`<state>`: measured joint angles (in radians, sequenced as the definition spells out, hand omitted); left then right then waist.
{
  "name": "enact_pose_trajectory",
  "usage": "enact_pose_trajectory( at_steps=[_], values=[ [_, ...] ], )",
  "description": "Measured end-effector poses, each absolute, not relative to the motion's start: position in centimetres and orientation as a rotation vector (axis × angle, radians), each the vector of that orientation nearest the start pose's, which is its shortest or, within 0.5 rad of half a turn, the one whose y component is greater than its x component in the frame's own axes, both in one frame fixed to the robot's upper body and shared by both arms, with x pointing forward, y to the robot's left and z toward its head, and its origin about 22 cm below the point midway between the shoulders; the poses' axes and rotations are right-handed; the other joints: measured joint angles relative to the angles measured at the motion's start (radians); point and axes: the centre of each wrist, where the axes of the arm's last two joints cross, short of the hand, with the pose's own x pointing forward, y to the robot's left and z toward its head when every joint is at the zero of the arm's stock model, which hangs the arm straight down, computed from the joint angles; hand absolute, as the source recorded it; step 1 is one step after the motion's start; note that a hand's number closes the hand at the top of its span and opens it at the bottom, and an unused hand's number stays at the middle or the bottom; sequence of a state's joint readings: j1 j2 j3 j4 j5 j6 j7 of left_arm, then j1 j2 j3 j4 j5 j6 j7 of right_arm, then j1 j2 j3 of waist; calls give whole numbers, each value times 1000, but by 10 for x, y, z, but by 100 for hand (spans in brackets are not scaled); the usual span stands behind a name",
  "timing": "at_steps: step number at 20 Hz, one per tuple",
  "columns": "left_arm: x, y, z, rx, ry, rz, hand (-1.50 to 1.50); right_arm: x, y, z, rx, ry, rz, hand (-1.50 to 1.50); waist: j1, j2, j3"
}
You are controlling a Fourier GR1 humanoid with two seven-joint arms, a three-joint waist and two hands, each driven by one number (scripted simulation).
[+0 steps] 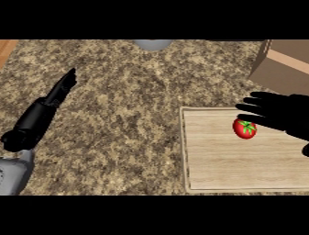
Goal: Pick the tomato from the tray and place it in the cardboard box
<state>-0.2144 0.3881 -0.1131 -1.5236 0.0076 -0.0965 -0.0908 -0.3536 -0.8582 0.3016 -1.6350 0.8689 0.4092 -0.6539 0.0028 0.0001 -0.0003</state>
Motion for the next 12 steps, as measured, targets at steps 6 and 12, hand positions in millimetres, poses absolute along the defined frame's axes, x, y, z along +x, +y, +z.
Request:
enact_pose_trajectory(
  at_steps=[6,12],
  values=[
    [295,272,67,99,-1749,-536,0,303,-295,139,641,2004,-2938,-150,0,0,0],
    [287,271,65,105,-1751,-528,0,303,-291,123,605,1990,-2958,-150,0,0,0]
  ],
)
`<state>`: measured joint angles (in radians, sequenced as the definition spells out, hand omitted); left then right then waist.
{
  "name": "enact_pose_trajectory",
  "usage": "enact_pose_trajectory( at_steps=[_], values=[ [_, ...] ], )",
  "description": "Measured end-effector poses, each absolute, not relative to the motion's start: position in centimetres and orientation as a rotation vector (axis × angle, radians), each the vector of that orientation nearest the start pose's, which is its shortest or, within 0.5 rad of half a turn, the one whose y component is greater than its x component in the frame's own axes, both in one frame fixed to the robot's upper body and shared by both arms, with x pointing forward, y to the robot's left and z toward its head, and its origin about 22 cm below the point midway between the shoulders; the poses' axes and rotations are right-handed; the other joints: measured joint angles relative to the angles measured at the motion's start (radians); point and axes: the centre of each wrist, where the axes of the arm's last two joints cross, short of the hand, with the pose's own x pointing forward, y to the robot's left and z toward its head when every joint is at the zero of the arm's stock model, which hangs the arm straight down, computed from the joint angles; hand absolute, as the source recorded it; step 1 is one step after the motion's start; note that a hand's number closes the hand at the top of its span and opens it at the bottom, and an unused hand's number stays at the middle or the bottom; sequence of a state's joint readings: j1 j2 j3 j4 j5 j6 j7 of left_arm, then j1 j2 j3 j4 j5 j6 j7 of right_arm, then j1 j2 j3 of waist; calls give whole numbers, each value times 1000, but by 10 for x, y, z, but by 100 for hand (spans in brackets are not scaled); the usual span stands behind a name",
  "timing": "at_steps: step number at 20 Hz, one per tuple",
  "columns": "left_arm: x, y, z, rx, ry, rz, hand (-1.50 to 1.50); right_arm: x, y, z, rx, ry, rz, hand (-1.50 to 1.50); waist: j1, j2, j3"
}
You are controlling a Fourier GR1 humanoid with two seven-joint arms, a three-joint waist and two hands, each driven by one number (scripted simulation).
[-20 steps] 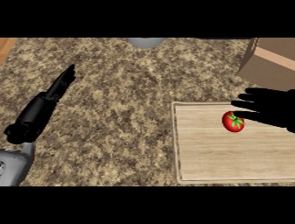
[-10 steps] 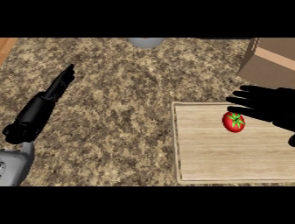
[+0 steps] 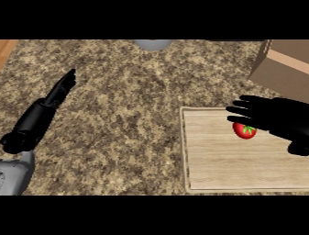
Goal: Pick the tomato from the tray and place it in the cardboard box
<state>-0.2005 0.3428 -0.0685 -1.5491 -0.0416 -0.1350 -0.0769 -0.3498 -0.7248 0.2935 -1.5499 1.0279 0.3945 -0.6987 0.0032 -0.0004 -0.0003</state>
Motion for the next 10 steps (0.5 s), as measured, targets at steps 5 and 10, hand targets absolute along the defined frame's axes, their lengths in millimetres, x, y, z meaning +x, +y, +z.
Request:
enact_pose_trajectory(
  at_steps=[5,10],
  values=[
    [288,268,65,107,-1752,-533,0,309,-296,107,638,1957,-2980,-150,0,1,0],
    [291,275,66,97,-1747,-535,0,315,-290,96,686,1941,-2999,-150,0,1,0]
  ],
)
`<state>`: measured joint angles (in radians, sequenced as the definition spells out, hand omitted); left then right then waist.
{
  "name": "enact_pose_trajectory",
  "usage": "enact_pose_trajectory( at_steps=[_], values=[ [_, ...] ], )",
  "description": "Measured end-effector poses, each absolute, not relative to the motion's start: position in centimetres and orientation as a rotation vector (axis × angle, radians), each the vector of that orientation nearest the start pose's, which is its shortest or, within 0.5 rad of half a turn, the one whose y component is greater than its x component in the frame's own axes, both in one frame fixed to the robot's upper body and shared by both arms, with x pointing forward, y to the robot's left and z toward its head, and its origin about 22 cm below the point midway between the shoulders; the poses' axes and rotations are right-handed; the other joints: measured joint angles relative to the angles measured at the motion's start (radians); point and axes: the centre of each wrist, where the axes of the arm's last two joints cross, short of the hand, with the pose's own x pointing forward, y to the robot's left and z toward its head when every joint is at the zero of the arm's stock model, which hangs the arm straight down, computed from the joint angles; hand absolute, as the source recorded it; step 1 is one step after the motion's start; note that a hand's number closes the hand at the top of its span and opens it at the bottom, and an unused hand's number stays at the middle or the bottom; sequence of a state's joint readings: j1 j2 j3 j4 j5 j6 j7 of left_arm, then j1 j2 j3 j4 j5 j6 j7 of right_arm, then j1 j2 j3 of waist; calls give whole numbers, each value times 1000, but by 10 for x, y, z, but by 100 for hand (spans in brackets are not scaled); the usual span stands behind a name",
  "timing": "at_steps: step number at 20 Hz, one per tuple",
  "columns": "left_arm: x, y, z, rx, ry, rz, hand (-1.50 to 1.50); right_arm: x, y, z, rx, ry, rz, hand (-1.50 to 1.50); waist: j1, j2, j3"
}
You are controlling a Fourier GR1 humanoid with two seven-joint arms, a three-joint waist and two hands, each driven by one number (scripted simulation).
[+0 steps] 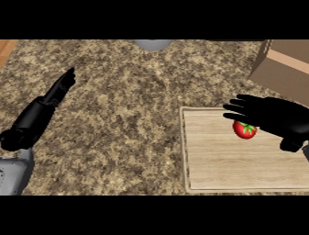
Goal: Pick the tomato from the tray and place it in the cardboard box
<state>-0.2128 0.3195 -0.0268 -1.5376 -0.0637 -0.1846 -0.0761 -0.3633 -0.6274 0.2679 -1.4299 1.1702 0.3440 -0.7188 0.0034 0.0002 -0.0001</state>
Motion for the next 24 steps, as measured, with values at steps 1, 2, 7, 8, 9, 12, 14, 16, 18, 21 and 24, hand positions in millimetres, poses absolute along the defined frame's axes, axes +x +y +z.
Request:
enact_pose_trajectory(
  at_steps=[1,2,7,8,9,12,14,16,18,21,24],
  values=[
    [291,276,67,98,-1747,-536,0,317,-286,94,676,1946,-2998,-150,0,0,0],
    [288,272,66,97,-1749,-533,0,321,-284,92,674,1950,-3003,-150,1,0,0],
    [288,271,70,90,-1753,-526,0,333,-292,80,635,1923,-3019,150,2,0,0],
    [291,267,66,91,-1757,-526,0,333,-292,80,616,1916,-3002,150,0,1,0],
    [291,265,64,91,-1755,-528,0,334,-290,75,590,1922,-2981,150,1,1,0],
    [289,268,65,96,-1749,-534,0,337,-284,73,547,1964,-2897,150,2,0,0],
    [288,266,66,98,-1749,-532,0,339,-284,70,540,1994,-2843,150,1,-1,-1],
    [291,266,68,100,-1750,-531,0,338,-281,69,532,2022,-2790,150,0,-1,-1],
    [290,271,65,98,-1752,-533,0,339,-280,65,540,2087,-2776,150,-1,-1,-2],
    [293,274,69,102,-1752,-532,0,338,-278,52,594,2227,-2826,150,-3,-5,-6],
    [289,270,67,98,-1752,-535,0,341,-269,43,649,2361,-2888,150,0,-7,-9]
  ],
)
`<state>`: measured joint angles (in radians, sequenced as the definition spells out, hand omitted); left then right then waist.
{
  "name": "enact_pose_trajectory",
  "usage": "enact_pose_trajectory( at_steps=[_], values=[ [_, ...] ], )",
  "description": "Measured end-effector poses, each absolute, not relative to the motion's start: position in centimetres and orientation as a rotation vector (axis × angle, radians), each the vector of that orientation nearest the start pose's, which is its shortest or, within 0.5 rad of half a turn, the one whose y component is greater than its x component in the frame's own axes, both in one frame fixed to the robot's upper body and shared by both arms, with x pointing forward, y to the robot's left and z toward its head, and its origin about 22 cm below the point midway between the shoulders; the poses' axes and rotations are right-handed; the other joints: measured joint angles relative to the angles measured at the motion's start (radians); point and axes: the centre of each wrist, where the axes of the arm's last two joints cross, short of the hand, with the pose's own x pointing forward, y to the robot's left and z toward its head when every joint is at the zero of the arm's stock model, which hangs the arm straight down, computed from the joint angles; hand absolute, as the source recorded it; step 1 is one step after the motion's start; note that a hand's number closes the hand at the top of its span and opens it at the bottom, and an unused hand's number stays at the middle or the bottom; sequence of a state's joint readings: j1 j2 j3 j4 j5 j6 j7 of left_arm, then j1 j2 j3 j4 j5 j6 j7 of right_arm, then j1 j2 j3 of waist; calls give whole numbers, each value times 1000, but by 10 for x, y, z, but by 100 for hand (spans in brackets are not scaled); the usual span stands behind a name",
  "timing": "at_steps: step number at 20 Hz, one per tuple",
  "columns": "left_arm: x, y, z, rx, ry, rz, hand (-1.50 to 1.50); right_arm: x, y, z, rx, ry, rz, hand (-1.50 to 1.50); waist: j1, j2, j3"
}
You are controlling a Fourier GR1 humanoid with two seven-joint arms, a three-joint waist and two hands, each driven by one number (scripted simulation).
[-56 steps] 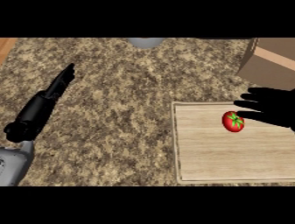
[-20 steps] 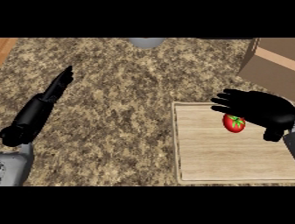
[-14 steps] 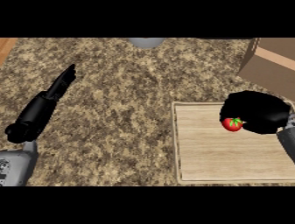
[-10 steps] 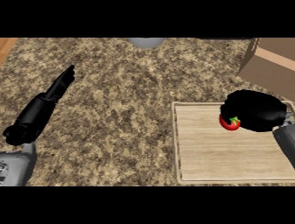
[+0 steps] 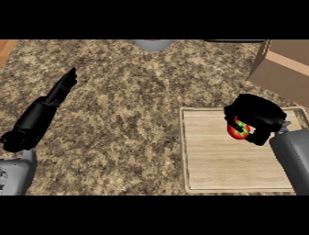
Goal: Pick the tomato from the tray and place it in the cardboard box
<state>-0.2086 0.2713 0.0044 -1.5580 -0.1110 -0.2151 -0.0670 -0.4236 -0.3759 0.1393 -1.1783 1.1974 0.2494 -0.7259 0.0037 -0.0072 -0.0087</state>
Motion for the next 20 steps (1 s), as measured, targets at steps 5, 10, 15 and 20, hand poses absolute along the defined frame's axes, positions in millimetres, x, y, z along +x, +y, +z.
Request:
enact_pose_trajectory(
  at_steps=[5,10,15,20],
  values=[
    [285,272,67,109,-1743,-533,0,338,-261,50,-462,-1641,1753,150,-5,2,4],
    [287,272,68,114,-1746,-528,0,332,-260,84,-567,-1803,1690,150,-10,3,7],
    [282,274,62,103,-1742,-526,0,319,-275,128,-658,-1902,1539,150,-13,3,8],
    [283,275,64,105,-1746,-523,0,322,-302,165,-763,-1912,1212,150,-14,3,8]
  ],
)
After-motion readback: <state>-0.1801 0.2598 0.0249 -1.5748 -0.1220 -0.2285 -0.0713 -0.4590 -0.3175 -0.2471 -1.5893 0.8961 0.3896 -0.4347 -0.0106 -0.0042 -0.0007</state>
